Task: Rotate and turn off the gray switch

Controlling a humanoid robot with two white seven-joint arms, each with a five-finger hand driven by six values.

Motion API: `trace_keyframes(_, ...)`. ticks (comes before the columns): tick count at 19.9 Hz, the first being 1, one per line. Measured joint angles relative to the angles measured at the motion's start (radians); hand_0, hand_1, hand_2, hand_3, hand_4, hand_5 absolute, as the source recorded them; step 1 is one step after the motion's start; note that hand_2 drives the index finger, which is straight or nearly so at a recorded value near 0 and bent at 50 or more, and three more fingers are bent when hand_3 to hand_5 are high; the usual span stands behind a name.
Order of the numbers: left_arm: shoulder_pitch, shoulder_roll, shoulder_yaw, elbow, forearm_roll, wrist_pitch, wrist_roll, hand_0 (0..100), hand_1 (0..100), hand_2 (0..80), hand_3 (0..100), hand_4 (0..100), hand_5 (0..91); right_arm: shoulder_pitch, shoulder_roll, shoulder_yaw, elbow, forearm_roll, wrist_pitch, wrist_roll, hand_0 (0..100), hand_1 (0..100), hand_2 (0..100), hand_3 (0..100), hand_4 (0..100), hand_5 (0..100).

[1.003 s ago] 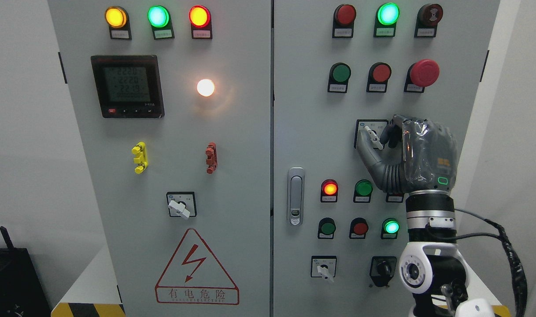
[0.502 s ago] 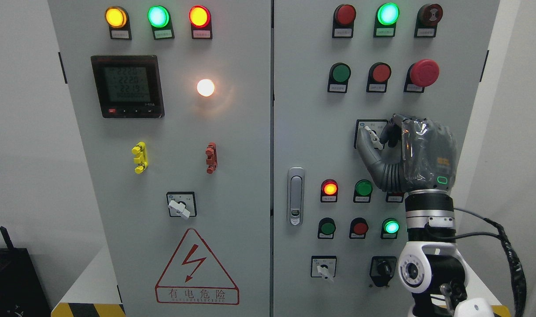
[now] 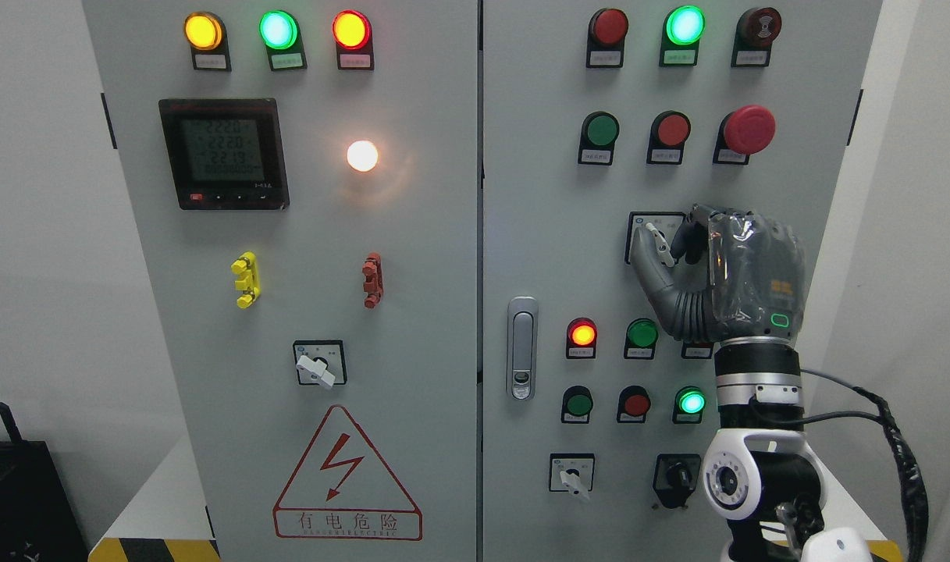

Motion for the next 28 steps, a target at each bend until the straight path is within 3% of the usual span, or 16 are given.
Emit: trace_keyframes(28, 0.000, 0.000, 0.000, 0.000, 0.000, 0.000, 0.000, 12, 39, 0.0, 0, 0, 0.0, -0.009, 0.000, 0.005, 0.010, -0.004, -0.001, 0.006, 56, 21, 79, 90, 83, 93)
